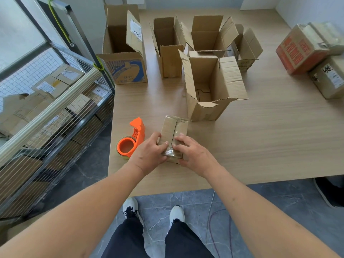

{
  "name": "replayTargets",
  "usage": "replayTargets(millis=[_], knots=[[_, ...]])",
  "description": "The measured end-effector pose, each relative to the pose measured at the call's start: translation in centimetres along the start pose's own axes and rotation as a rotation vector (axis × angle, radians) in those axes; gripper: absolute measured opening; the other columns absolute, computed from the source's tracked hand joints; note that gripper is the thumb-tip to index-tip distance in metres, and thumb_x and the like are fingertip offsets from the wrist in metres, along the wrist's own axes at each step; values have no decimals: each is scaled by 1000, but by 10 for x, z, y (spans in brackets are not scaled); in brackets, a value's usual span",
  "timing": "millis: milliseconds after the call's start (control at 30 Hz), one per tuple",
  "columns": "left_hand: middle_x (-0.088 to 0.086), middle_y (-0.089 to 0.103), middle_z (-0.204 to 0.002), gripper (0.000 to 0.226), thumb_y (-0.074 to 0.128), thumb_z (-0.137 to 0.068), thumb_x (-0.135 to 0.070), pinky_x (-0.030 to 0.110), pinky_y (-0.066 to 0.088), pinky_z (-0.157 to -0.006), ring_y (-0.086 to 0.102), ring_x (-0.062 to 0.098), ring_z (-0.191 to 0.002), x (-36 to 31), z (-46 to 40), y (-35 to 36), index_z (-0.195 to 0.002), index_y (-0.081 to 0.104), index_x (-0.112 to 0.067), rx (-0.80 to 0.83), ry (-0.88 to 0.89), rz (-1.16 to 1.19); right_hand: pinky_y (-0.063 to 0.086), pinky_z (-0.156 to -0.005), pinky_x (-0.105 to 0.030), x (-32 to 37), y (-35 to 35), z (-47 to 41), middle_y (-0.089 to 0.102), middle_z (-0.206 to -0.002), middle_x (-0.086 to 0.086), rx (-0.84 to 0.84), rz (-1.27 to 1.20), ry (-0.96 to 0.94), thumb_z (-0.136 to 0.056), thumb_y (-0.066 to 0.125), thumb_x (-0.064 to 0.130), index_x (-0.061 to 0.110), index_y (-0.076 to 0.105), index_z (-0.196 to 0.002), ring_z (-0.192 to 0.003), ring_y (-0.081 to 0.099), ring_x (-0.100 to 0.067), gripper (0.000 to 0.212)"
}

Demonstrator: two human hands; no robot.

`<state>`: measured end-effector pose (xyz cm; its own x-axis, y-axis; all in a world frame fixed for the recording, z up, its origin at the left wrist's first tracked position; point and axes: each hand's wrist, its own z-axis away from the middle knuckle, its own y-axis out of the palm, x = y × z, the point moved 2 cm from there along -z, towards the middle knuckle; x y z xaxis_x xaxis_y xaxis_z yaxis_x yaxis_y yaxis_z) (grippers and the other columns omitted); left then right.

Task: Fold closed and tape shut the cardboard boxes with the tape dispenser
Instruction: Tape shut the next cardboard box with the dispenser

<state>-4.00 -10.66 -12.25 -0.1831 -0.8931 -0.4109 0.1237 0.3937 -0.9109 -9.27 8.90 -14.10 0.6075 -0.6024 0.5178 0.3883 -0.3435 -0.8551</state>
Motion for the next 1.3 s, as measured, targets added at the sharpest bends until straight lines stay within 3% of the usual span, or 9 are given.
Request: replayTargets(millis=[200, 333, 500, 633, 767, 867, 1000, 1100, 1300], knots=[[13, 48, -129, 47, 85, -83, -32, 37, 58, -88, 61, 26, -97, 14, 8, -13, -125, 72, -16, 41, 87, 31, 33, -121, -36, -9, -3, -8, 33, -163, 6, 101, -159, 19, -85, 58, -16, 10, 62, -131, -154, 20, -9, 52], [10, 57, -120, 38, 83, -83, -33, 40, 59, -80, 62, 26, -99, 11, 8, -19, -117, 76, -17, 25, 132, -35, 34, -120, -37, -8, -4, -14, 36, -161, 5, 111, -155, 28, -81, 55, -21, 8, 60, -124, -154, 22, -10, 53], [10, 63, -106, 33, 89, -75, -24, 42, 58, -68, 61, 29, -82, 4, 9, -11, -104, 79, -14, -19, 142, -104, 39, -117, -35, -4, 0, -13, 42, -157, 8, 66, -204, 54, -81, 85, 24, 13, 62, -116, -152, 25, -4, 43], [10, 62, -119, 50, 91, -73, -31, 43, 59, -82, 62, 29, -96, 10, 12, -14, -117, 75, -16, 38, 152, -77, 43, -112, -32, 9, 4, -14, 48, -148, 13, -42, -195, 138, -81, 81, 47, 18, 60, -104, -148, 30, -1, 43], [10, 59, -129, 61, 84, -81, -25, 38, 54, -90, 63, 29, -108, 23, 13, -26, -135, 62, -10, 29, 125, -165, 55, -82, -34, 32, 4, -21, 49, -116, 12, -144, -49, 204, -80, 70, 67, 24, 53, -100, -116, 50, -9, 50], [14, 59, -130, 49, 72, -83, -4, 35, 50, -76, 65, 36, -100, 30, 10, -29, -131, 63, -4, -55, -25, -115, 55, -85, -37, 46, 9, -31, 45, -125, 2, -207, 59, 275, -80, 70, 66, 23, 56, -120, -118, 48, -18, 60], [11, 44, -150, 53, 60, -94, -20, 42, 48, -98, 55, 37, -123, 43, 3, -25, -145, 50, -10, -43, -208, -141, 45, -108, -46, 58, 20, -44, 21, -155, -14, -140, 123, 451, -83, 69, 63, 36, 40, -148, -144, 26, -36, 76], [12, 38, -155, 59, 58, -96, -28, 42, 37, -113, 44, 35, -136, 46, 3, -24, -151, 43, -11, -5, -239, -170, 44, -107, -46, 63, 25, -51, 11, -160, -12, -89, 83, 565, -83, 68, 60, 42, 34, -151, -137, 33, -37, 78], [14, 31, -158, 60, 54, -99, -32, 45, 34, -115, 38, 35, -141, 48, 11, -34, -154, 39, -13, 50, -298, -177, 46, -102, -45, 74, 15, -52, 20, -157, -9, -98, 58, 572, -81, 74, 50, 39, 44, -147, -123, 46, -35, 73]])
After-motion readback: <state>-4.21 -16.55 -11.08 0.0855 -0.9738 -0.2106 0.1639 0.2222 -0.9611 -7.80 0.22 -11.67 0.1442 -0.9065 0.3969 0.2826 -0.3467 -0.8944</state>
